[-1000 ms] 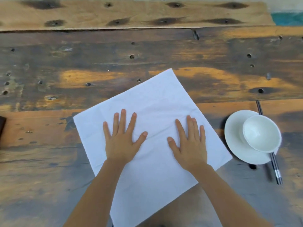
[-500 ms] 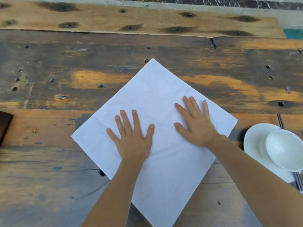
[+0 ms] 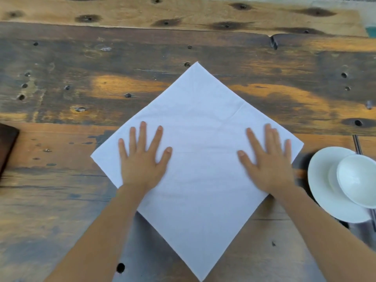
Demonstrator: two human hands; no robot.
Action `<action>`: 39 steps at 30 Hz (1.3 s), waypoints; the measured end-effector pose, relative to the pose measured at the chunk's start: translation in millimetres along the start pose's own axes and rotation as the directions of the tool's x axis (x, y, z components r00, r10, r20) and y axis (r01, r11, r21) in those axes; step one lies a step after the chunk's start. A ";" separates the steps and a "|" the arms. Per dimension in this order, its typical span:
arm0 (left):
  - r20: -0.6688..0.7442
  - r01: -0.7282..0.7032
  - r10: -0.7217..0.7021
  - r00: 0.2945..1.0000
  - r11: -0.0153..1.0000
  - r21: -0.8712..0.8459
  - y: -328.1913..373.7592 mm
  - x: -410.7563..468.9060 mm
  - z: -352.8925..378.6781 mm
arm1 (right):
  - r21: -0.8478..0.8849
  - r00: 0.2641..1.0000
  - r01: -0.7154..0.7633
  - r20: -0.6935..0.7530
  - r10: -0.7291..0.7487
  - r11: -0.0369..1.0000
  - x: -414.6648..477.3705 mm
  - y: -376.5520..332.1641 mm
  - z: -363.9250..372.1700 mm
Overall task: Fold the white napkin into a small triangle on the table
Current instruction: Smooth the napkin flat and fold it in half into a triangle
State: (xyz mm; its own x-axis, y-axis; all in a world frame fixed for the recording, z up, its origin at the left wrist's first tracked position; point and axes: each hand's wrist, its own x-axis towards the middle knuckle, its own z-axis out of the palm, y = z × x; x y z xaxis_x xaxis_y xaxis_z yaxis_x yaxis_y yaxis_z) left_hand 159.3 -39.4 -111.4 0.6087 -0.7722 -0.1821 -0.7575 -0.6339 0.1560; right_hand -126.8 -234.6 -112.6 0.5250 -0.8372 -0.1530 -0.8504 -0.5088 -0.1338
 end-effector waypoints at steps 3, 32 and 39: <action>-0.004 0.105 -0.105 0.994 0.994 -0.040 -38.0 0.4 -8.3 | 0.028 0.995 -0.094 0.015 0.094 0.995 -2.5 30.0 -8.9; -0.040 -0.367 0.368 0.929 0.929 0.044 113.1 193.2 -6.3 | 0.046 0.964 0.240 -0.126 -0.233 0.970 -6.7 -131.2 26.2; -0.006 -0.354 0.357 0.934 0.928 0.118 118.2 189.8 -18.6 | 0.039 0.960 0.269 -0.086 -0.265 0.962 -33.2 -128.9 30.6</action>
State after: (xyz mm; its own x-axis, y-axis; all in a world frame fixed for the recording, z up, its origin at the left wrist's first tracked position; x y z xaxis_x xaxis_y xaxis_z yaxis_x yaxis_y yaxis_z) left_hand 189.7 -261.7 -109.5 0.2996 -0.9478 -0.1090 -0.9460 -0.3100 0.0951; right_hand -33.6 -135.1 -120.2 0.7270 -0.6861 -0.0277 -0.6755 -0.7074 -0.2080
